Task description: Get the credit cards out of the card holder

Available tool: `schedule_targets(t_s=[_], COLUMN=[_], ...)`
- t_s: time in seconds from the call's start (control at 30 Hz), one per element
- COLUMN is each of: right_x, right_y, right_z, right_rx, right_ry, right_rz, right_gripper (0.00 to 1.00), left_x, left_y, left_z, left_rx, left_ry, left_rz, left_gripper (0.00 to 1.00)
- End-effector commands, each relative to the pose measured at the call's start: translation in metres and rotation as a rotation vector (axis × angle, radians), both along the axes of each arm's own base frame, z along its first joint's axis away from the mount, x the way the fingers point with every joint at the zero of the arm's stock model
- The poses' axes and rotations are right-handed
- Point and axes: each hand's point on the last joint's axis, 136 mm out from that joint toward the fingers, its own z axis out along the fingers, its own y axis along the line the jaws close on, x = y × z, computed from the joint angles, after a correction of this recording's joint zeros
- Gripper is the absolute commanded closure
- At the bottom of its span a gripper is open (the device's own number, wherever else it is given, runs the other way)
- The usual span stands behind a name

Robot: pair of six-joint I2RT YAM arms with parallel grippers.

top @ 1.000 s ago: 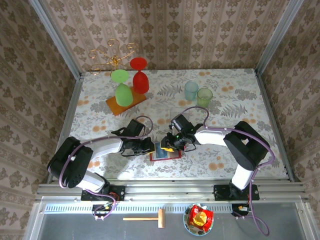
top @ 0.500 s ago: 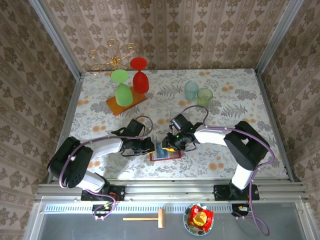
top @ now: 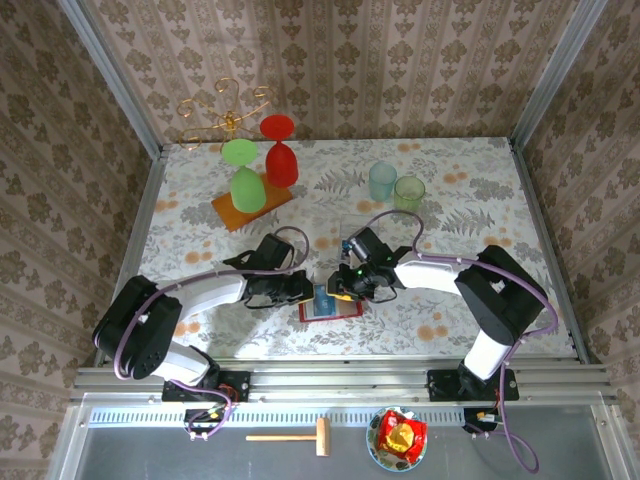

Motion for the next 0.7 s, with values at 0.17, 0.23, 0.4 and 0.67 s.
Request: schedule_targets(t_s=[0.17, 0.23, 0.4, 0.67], right_x=[0.000, -0.001, -0.001, -0.003], right_y=[0.000, -0.001, -0.002, -0.003], right_z=[0.003, 0.000, -0.003, -0.009], right_rx=[0.061, 0.058, 0.060, 0.051], right_ry=[0.000, 0.008, 0.018, 0.035], right_rz=[0.003, 0.001, 0.000, 0.006], right_gripper=[0.73, 0.74, 0.75, 0.75], left_x=[0.000, -0.001, -0.001, -0.003], left_y=[-0.005, -0.005, -0.005, -0.001], left_z=[-0.003, -0.005, -0.010, -0.018], left_rx=[0.006, 0.009, 0.018, 0.044], left_ry=[0.008, 0.011, 0.022, 0.043], left_rz=[-0.030, -0.031, -0.034, -0.028], left_gripper=[0.91, 0.91, 0.91, 0.91])
